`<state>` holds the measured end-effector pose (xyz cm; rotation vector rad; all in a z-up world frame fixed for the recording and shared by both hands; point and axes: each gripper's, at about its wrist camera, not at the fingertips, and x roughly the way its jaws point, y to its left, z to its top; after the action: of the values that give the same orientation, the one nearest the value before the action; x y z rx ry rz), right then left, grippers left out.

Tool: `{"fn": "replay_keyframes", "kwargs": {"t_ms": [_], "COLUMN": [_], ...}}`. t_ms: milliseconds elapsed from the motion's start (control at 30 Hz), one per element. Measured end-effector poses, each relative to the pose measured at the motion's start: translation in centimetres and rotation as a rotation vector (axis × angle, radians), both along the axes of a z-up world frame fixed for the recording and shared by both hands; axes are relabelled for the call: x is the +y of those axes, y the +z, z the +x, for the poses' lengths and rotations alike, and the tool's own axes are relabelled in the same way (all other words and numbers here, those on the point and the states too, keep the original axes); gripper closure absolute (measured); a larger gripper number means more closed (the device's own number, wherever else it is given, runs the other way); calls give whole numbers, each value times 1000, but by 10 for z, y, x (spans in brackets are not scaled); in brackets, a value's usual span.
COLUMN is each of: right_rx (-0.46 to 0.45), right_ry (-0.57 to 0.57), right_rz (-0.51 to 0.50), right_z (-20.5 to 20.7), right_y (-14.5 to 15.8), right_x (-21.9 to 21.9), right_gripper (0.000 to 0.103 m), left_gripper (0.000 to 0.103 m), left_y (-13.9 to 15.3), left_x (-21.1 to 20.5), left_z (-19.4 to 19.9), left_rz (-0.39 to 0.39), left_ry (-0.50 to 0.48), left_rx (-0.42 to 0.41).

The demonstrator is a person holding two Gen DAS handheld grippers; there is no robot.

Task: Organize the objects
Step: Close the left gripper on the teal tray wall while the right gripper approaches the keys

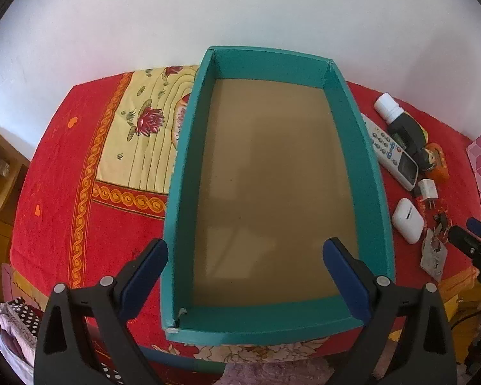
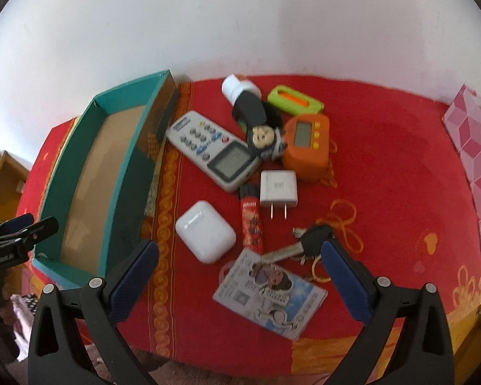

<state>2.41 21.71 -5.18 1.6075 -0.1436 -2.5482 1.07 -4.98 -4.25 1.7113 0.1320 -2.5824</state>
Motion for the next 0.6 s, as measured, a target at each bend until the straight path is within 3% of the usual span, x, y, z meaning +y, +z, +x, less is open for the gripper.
{"fn": "replay_keyframes", "kwargs": {"t_ms": [267, 600], "right_rx": [-37, -47], "right_ry": [-30, -7], "right_rz": [-30, -31], "right_z": [7, 7], "right_y": [-8, -10], "right_x": [10, 0], "right_gripper": [0, 0], "left_gripper": [11, 14], "left_y": [-11, -16], "left_x": [-7, -22], "left_z": [4, 4], "left_rz": [-45, -29], "left_ry": [-17, 22], "left_rx": [-7, -13]}}
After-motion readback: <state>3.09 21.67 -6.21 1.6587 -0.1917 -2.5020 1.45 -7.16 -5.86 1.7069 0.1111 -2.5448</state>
